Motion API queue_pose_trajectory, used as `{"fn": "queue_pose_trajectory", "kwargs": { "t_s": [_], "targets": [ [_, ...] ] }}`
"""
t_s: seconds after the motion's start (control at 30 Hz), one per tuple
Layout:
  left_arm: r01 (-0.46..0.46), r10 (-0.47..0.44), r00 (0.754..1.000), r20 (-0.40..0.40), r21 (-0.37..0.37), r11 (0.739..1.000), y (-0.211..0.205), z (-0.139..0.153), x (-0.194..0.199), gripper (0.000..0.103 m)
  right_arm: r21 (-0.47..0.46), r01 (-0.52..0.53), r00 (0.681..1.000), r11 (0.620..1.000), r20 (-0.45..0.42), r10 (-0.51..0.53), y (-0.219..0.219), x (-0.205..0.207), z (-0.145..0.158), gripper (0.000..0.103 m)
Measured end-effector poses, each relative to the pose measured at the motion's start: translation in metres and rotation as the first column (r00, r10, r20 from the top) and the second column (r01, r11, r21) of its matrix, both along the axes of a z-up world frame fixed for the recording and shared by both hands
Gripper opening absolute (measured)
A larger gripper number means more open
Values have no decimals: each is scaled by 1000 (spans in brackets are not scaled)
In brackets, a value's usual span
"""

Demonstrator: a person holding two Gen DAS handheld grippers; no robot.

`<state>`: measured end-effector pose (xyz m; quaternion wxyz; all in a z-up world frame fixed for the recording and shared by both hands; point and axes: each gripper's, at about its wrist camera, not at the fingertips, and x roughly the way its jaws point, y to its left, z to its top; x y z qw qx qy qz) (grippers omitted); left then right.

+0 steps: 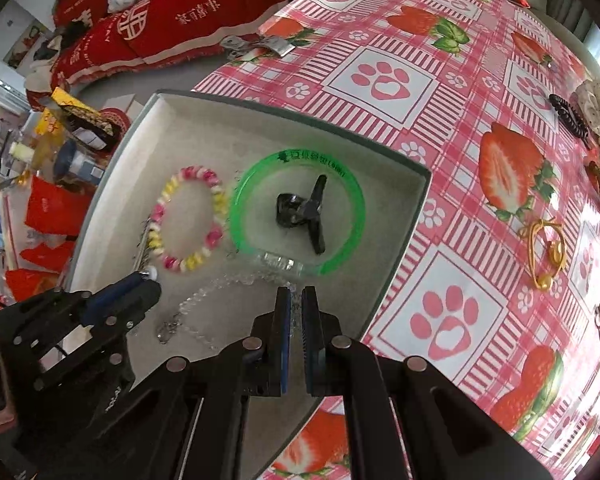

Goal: Organize jewelry
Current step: 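Carry both items into the white tray and open the right tool to drop the crystal bracelet, then open the left tool to drop the silver earring into the tray, then move the right tool to the beige bunny-ear clip while the left tool approaches the yellow hair tie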

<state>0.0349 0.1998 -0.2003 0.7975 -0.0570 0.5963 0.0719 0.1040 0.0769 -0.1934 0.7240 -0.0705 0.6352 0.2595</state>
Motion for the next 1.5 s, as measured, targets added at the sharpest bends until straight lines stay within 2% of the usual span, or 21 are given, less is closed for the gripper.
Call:
{"fn": "queue_pose_trajectory", "kwargs": {
  "t_s": [0.33, 0.37, 0.47, 0.5, 0.63, 0.67, 0.7, 0.73, 0.77, 0.8, 1.03, 1.27, 1.37, 1.5],
  "targets": [
    [-1, 3, 999, -35, 40, 999, -2, 1, -6, 15, -17, 7, 1000, 1000, -10, -7, 5, 2, -7, 8],
    [-6, 7, 999, -35, 41, 999, -1, 2, -7, 15, -12, 10, 1000, 1000, -11, -11, 5, 2, -6, 12],
    [-9, 11, 999, -35, 53, 999, -1, 6, -10, 15, 17, 26, 1000, 1000, -10, -26, 2, 2, 3, 34],
    [-8, 10, 999, -36, 56, 998, -1, 8, -11, 15, 40, 31, 999, 999, -12, -30, 1, 1, 7, 38],
    [-2, 4, 999, -36, 72, 997, -2, 15, -13, 15, 85, 43, 999, 995, -1, -43, -7, 1, 26, 40],
    [-1, 3, 999, -37, 74, 997, -2, 16, -13, 18, 93, 47, 999, 995, 2, -47, -9, 0, 30, 41],
    [0, 3, 999, -40, 75, 997, -3, 18, -14, 46, 104, 55, 998, 993, 9, -56, -13, -1, 36, 43],
    [-4, 7, 999, -40, 77, 997, -3, 20, -14, 69, 111, 61, 998, 992, 13, -63, -17, -1, 40, 44],
    [-13, 15, 999, -29, 81, 997, -3, 23, -15, 98, 117, 69, 997, 991, 16, -71, -21, -1, 43, 46],
    [-28, 27, 1000, 12, 93, 995, -3, 31, -18, 100, 123, 78, 997, 989, 17, -81, -24, -2, 47, 46],
    [4, -5, 1000, 9, 94, 996, -15, 41, -17, 100, 123, 151, 988, 981, -2, -152, -65, -15, 50, 47],
    [57, -59, 998, 13, 102, 993, -43, 49, -14, 103, 122, 263, 965, 957, -43, -259, -118, -34, 43, 57],
    [80, -82, 996, 17, 90, 993, -58, 53, -10, 103, 111, 314, 949, 943, -56, -310, -142, -42, 39, 64],
    [153, -156, 987, 29, 89, 984, -90, 62, -3, 103, 93, 386, 922, 918, -63, -382, -176, -49, 35, 82]
  ]
}}
